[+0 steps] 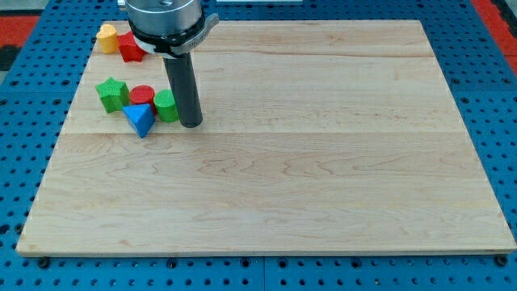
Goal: Separate the group of blocks
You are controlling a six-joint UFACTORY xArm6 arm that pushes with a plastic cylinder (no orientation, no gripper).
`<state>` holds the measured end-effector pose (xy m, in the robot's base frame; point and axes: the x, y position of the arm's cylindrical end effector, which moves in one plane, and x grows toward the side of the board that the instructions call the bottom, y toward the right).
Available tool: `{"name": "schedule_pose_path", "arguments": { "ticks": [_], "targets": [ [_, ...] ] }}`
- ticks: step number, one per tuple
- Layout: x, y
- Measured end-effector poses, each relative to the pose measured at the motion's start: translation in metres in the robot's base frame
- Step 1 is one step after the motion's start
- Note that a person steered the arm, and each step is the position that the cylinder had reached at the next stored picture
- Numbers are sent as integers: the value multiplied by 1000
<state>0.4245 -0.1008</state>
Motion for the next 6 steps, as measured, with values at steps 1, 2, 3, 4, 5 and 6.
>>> {"name": "schedule_pose_path", "arguments": {
  "ticks": [1, 2, 3, 4, 5, 6],
  "targets": [
    [0, 0],
    [1, 24],
    [19, 6],
    [45, -76],
    [25, -167],
    [-13, -126]
  ]
}}
